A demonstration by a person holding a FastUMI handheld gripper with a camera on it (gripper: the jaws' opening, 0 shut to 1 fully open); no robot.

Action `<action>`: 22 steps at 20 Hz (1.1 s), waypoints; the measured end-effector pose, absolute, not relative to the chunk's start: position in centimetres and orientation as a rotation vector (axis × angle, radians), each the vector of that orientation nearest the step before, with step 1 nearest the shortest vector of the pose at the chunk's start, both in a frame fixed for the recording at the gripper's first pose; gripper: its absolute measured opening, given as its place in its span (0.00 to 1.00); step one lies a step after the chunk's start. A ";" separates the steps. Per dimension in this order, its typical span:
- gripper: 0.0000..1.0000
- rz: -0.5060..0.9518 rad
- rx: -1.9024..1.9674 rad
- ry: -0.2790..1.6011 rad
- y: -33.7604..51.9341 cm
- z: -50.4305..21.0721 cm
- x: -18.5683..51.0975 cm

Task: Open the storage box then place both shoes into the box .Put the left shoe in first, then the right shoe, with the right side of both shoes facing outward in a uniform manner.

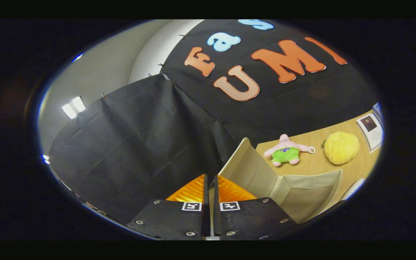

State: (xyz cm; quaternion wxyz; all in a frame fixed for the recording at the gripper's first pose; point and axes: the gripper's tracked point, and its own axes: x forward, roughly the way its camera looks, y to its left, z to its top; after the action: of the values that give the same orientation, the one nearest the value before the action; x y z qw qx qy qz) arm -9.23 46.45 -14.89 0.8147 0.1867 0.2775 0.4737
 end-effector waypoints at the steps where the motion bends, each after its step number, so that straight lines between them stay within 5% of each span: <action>1: 0.07 1.021 0.374 0.580 47.0 -14.9 -9.7; 3: 0.12 1.018 0.341 0.563 47.6 -15.0 -9.7; 8: 0.94 0.911 0.271 0.512 45.4 -15.0 -7.7; 9: 0.98 0.884 0.262 0.495 44.7 -14.9 -7.3; 22: 0.98 0.423 0.073 0.353 25.7 -16.8 0.6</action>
State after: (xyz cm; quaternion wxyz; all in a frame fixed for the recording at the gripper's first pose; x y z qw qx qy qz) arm 0.57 25.67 -16.84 0.9616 0.0362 0.1744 0.2089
